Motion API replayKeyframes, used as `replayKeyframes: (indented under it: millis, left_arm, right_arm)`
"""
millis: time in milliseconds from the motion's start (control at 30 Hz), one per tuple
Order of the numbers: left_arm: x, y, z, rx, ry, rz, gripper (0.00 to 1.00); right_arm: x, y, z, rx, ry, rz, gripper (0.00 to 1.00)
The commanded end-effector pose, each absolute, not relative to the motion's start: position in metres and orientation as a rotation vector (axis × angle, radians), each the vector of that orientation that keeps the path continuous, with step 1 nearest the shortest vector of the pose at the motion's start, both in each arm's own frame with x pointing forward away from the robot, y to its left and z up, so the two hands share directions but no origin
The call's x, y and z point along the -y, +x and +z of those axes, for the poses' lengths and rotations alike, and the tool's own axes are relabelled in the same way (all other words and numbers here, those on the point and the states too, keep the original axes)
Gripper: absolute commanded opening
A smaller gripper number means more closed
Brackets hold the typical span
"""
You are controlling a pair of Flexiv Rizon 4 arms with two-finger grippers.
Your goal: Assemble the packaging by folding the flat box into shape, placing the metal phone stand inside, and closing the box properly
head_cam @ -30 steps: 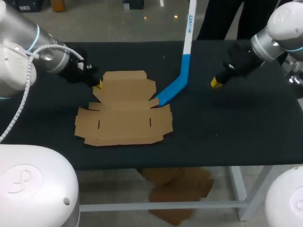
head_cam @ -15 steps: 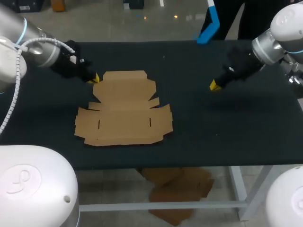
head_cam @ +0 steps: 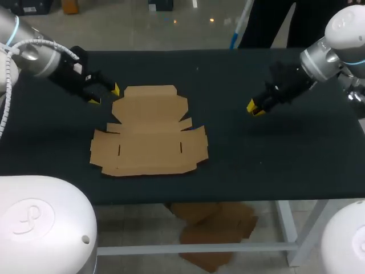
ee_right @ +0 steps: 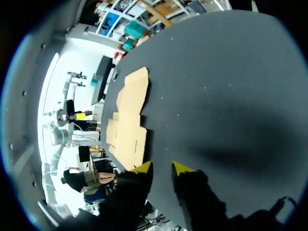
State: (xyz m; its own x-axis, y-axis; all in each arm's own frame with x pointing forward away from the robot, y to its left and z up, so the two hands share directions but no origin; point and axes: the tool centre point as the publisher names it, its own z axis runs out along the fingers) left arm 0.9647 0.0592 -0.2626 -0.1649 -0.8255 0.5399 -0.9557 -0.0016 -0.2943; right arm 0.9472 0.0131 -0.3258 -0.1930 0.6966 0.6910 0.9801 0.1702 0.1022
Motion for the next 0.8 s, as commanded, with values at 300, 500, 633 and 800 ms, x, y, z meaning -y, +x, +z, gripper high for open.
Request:
replayKeyframes:
  millis: [300, 500, 633, 800]
  left_arm:
    - [-0.081, 0.956, -0.252, 2.019, 1.903, 0.897, 1.0]
    - [-0.09, 0.953, -0.245, 2.006, 1.884, 0.902, 1.0]
    - [-0.093, 0.951, -0.244, 2.018, 1.867, 0.845, 1.0]
    - [-0.094, 0.951, -0.244, 2.031, 1.876, 0.817, 1.0]
  right_arm:
    - [-0.034, 0.921, -0.324, 1.932, -1.579, -0.752, 1.0]
    - [-0.053, 0.909, -0.335, 1.906, -1.606, -0.736, 1.0]
    - [-0.062, 0.905, -0.34, 1.894, -1.591, -0.714, 1.0]
    - [-0.062, 0.905, -0.34, 1.894, -1.591, -0.714, 1.0]
